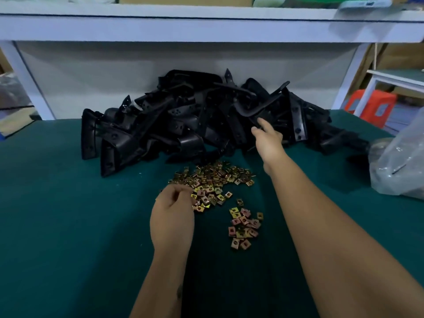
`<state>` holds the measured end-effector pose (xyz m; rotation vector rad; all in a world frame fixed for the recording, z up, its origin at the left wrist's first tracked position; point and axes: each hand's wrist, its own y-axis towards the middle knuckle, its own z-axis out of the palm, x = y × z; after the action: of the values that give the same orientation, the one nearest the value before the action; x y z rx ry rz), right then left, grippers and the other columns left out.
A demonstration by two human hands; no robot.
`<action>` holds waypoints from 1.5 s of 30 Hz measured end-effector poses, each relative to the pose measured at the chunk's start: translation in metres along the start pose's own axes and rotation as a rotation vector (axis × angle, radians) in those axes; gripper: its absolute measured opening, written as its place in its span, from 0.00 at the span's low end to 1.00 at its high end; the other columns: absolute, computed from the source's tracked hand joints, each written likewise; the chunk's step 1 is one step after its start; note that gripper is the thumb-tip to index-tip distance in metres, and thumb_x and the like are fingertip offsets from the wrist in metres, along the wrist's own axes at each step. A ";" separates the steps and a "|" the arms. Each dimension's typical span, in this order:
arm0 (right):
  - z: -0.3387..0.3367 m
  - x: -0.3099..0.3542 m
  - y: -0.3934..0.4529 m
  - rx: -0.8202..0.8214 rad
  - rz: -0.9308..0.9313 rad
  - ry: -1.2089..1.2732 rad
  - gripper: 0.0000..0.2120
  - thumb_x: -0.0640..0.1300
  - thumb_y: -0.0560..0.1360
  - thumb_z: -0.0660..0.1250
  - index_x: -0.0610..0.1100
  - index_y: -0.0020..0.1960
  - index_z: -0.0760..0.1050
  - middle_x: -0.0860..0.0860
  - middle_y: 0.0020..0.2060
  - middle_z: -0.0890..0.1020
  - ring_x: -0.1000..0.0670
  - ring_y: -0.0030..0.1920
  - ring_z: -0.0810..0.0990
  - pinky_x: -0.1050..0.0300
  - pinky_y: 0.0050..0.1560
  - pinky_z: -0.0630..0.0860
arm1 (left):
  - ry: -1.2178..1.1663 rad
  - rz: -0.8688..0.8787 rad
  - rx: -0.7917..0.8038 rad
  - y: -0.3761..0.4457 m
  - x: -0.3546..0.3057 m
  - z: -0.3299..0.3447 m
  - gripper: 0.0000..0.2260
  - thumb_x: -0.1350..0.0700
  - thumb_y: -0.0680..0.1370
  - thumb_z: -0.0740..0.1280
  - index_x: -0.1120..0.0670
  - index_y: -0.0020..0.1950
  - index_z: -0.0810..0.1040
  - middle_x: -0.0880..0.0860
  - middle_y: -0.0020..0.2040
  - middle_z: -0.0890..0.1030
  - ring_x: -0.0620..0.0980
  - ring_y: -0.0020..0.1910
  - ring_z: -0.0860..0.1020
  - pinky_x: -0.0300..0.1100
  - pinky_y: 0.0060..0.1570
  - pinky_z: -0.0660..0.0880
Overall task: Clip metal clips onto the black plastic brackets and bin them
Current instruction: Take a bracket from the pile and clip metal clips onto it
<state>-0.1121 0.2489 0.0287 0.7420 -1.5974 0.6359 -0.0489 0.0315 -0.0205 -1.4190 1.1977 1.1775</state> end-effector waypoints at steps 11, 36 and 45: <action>-0.027 0.008 -0.035 -0.316 -0.180 0.301 0.19 0.38 0.82 0.60 0.40 0.73 0.69 0.52 0.67 0.71 0.52 0.70 0.69 0.60 0.72 0.63 | 0.123 0.070 0.029 -0.004 0.001 0.003 0.10 0.54 0.78 0.60 0.43 0.42 0.79 0.37 0.34 0.79 0.34 0.26 0.72 0.43 0.36 0.69; 0.002 -0.037 -0.190 -0.174 -0.699 -0.350 0.10 0.32 0.69 0.59 0.40 0.38 0.78 0.51 0.44 0.81 0.51 0.50 0.75 0.56 0.44 0.73 | -0.818 -0.148 0.321 -0.006 -0.012 -0.018 0.13 0.60 0.85 0.56 0.48 0.62 0.76 0.50 0.53 0.86 0.49 0.57 0.82 0.48 0.51 0.80; -0.012 -0.044 -0.178 0.018 -0.180 -0.935 0.15 0.58 0.72 0.61 0.46 0.43 0.70 0.51 0.46 0.65 0.48 0.49 0.60 0.52 0.50 0.57 | -0.890 -0.139 0.251 -0.004 -0.014 -0.015 0.17 0.61 0.85 0.58 0.41 0.61 0.79 0.51 0.59 0.76 0.53 0.57 0.79 0.49 0.47 0.82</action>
<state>0.0353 0.1482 -0.0139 1.2905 -2.3211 0.1476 -0.0443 0.0189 -0.0046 -0.6336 0.5706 1.2917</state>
